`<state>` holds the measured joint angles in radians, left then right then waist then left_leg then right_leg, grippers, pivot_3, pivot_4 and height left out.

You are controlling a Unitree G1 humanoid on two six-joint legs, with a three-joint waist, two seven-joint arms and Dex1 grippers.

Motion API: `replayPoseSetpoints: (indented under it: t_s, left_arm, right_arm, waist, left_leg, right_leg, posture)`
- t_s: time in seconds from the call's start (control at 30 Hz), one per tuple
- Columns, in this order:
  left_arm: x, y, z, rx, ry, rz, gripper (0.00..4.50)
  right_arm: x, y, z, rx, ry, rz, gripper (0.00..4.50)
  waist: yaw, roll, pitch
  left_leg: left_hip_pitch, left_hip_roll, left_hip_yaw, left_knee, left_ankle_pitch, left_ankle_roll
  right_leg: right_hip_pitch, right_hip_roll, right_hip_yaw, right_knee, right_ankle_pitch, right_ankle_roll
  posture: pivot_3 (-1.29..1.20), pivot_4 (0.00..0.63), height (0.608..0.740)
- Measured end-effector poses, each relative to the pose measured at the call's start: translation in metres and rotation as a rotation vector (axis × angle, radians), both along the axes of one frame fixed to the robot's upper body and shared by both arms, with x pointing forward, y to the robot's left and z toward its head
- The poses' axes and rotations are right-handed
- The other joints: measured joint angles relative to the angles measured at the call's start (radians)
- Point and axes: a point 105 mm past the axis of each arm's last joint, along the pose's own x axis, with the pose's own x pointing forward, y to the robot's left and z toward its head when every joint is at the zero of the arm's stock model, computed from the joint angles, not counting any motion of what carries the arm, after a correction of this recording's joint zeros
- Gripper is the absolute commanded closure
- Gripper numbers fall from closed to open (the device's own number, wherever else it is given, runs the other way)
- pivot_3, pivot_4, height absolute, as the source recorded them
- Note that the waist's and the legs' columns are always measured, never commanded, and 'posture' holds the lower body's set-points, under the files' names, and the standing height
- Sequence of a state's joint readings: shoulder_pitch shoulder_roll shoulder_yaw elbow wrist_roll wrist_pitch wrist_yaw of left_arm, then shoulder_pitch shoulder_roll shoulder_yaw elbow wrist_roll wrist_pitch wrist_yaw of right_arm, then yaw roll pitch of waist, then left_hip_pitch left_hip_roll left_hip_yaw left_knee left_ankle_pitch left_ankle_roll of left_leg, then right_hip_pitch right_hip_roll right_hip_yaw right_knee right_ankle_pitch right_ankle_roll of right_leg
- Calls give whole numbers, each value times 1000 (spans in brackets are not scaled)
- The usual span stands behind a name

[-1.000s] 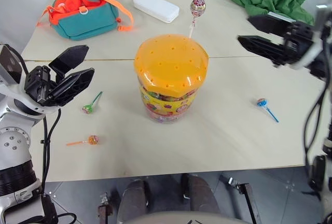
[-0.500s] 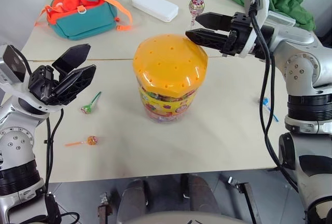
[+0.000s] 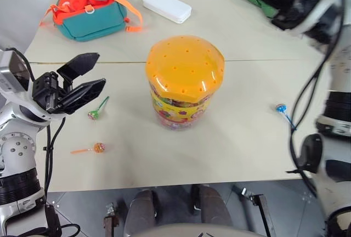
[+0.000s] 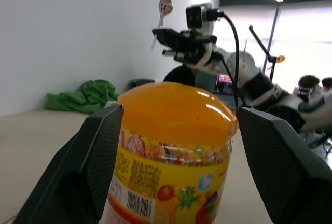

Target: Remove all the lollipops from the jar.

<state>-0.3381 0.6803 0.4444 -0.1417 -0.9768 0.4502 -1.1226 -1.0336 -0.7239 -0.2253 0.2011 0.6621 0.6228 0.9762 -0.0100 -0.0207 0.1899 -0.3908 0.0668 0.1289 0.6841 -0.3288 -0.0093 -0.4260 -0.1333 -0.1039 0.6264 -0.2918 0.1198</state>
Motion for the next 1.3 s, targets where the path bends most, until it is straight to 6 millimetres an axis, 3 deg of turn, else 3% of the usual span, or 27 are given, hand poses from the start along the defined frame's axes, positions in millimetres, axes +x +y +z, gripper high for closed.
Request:
replayPoseSetpoints:
  t_s: [0.07,0.17,0.27,0.43,0.53,0.67,0.73,0.8,0.9,1.0,1.13,1.23,1.3]
  left_arm:
    - [0,-5,-6,60,-15,-19,808]
    - [-2,-11,-18,159,-33,-46,808]
    - [-5,-19,-31,233,-32,-94,808]
    - [-8,-26,-46,300,-17,-144,808]
    - [-6,-24,-52,343,-13,-141,808]
    - [-3,-18,-57,398,11,-104,808]
    - [-2,-13,-60,434,40,-78,808]
    - [0,-9,-64,453,56,-40,808]
    - [9,6,-77,488,110,83,808]
    - [15,23,-83,502,144,223,808]
    - [13,41,-89,488,178,363,808]
    - [6,47,-100,452,210,463,808]
    - [3,45,-108,435,219,522,808]
  right_arm:
    - [3,-36,-19,-116,81,-134,4486]
    - [1,-97,-70,-370,288,-362,4486]
    - [-15,-151,-130,-663,499,-533,4486]
    - [-37,-180,-204,-904,683,-570,4486]
    - [-32,-170,-232,-875,707,-562,4486]
    - [-36,-175,-231,-855,695,-586,3530]
    - [-39,-174,-227,-818,666,-565,2844]
    - [-39,-159,-211,-735,549,-477,2148]
    - [-47,-116,-171,-545,263,-234,1145]
    - [-57,-77,-148,-393,126,-38,97]
    - [-71,-24,-151,-395,57,218,41]
    - [-77,3,-180,-425,41,368,41]
    - [-77,10,-199,-440,40,400,41]
  waist:
    - [9,0,0]
    - [10,0,0]
    - [6,0,0]
    - [-20,0,0]
    - [-28,1,-1]
    - [-18,2,-1]
    - [-16,2,-1]
    - [-14,2,-1]
    - [-15,2,-1]
    - [-19,2,-1]
    - [-17,2,-1]
    - [-12,1,-1]
    - [-3,1,-1]
  left_leg:
    - [0,0,0,0,0,0]
    - [0,0,2,-1,-1,1]
    - [1,0,5,-1,0,0]
    - [4,1,10,1,1,0]
    - [6,2,14,1,1,0]
    - [6,2,13,0,0,0]
    - [5,2,14,0,0,1]
    - [5,2,14,0,0,1]
    - [6,2,13,0,0,1]
    - [6,2,13,0,0,1]
    - [6,3,13,0,-1,1]
    - [6,2,13,0,-2,2]
    - [5,2,13,1,-2,2]
  right_leg:
    - [0,0,0,-1,0,0]
    - [-1,0,0,-2,0,0]
    - [-1,0,1,-2,0,0]
    - [-1,-1,5,0,0,-1]
    - [-2,0,7,0,1,-2]
    - [-3,0,7,0,1,-2]
    - [-3,0,7,-1,1,-2]
    - [-3,0,7,-1,1,-1]
    - [-2,1,7,-1,2,-1]
    - [-2,0,7,0,2,-1]
    - [-2,0,6,1,2,-1]
    - [-2,-1,6,0,2,0]
    - [-2,-2,6,-1,3,0]
  posture:
    - [0,150,740]
    - [0,150,740]
    - [0,150,740]
    - [0,150,740]
    - [0,150,740]
    - [0,150,740]
    - [0,150,740]
    - [0,150,740]
    - [0,150,740]
    - [0,150,740]
    - [0,150,740]
    - [0,150,740]
    - [0,150,740]
